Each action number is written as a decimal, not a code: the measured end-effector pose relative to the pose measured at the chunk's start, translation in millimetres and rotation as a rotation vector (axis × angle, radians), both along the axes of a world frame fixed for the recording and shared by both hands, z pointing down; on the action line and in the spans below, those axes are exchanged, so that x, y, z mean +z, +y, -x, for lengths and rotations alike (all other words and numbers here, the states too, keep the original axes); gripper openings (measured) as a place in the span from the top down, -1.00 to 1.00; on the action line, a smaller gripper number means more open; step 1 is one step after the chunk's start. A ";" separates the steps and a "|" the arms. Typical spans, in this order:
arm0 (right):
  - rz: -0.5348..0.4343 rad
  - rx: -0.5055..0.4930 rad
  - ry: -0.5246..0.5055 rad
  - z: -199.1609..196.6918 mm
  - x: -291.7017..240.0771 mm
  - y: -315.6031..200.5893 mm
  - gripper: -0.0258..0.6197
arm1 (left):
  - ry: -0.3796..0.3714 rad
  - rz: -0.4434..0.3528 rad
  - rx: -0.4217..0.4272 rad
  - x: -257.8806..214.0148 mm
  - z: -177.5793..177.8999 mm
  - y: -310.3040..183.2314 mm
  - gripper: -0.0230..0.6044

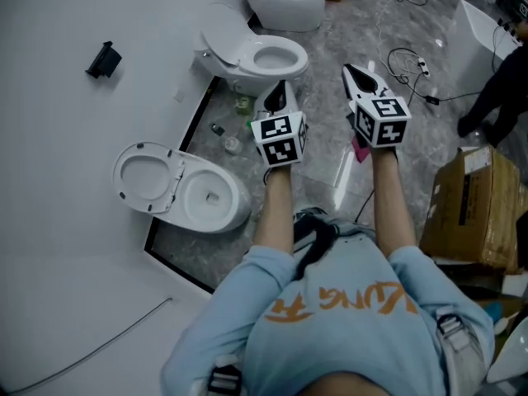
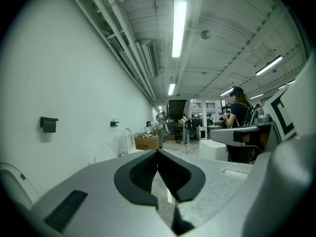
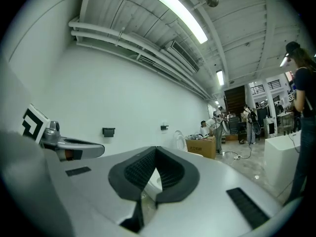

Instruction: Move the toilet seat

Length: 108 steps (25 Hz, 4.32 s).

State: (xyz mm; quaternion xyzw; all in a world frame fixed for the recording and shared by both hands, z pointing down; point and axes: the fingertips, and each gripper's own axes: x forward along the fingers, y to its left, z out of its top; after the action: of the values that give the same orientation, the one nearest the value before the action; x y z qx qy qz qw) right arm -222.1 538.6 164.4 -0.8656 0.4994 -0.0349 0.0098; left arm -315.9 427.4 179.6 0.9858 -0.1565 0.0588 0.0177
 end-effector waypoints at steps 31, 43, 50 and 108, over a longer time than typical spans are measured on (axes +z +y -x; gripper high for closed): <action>0.097 -0.040 -0.064 -293.7 43.3 -238.8 0.92 | -0.043 0.153 -0.042 47.5 -309.0 -265.1 0.92; 0.128 -0.136 -0.249 -411.7 124.0 -332.8 0.92 | -0.219 0.204 -0.123 129.7 -401.5 -332.6 0.92; 0.110 -0.358 -0.163 -484.7 91.5 -431.4 0.92 | -0.196 0.197 -0.281 117.4 -468.3 -403.3 0.92; 0.824 -0.830 -0.446 -497.7 504.7 -479.0 0.92 | -0.672 0.619 -0.236 515.5 -495.5 -401.1 0.92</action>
State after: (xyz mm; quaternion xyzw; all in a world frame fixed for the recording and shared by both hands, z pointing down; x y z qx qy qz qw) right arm 275.6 59.7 669.1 -0.5042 0.7254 -0.4054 -0.2352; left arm 179.5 26.4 695.0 0.8358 -0.2399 0.4162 0.2657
